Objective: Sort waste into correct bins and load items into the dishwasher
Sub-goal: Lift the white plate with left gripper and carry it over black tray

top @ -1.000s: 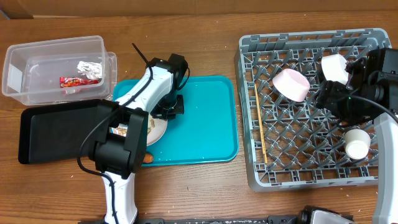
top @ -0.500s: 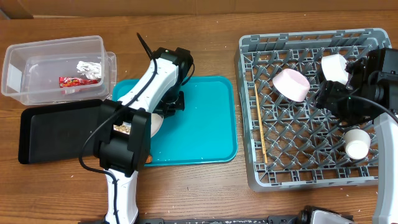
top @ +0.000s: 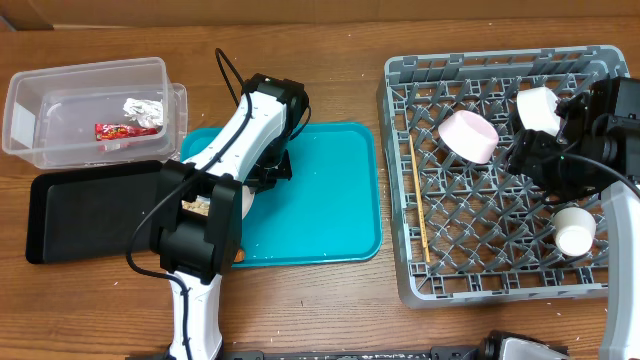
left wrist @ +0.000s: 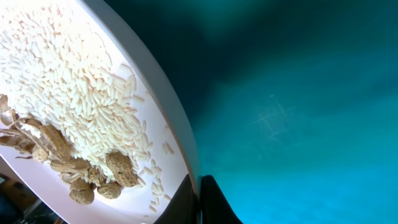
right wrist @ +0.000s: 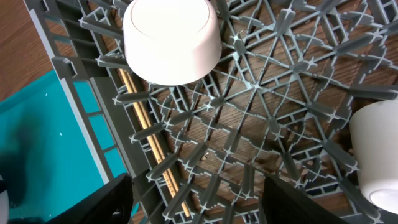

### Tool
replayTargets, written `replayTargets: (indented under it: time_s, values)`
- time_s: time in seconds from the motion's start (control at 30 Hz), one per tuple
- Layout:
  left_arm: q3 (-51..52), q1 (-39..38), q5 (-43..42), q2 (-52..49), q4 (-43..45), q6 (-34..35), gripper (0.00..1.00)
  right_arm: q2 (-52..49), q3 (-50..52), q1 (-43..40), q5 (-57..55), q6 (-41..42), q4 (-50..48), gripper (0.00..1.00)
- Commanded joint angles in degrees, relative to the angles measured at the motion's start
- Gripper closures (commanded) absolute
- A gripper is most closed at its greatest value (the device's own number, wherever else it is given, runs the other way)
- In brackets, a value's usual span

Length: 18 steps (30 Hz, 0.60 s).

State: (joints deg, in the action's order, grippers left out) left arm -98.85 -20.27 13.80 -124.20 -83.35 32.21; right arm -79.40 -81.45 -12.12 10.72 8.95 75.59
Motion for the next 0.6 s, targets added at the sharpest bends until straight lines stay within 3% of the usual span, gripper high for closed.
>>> replayTargets:
  time_s: [0.0, 0.3, 0.57]
  values:
    - [-1.4, -0.2, 3.1, 1.4, -0.7, 1.7, 0.96, 0.0, 0.2, -0.1, 0.5, -0.5, -0.3, 0.31]
    - [-1.4, 1.2, 3.1, 10.8, -2.1, 2.8, 0.96, 0.0, 0.2, -0.1, 0.5, -0.5, -0.2, 0.31]
    - [-1.4, 7.5, 2.4, 18.1, -3.2, 1.4, 0.96, 0.0, 0.2, -0.1, 0.5, -0.5, 0.0, 0.31]
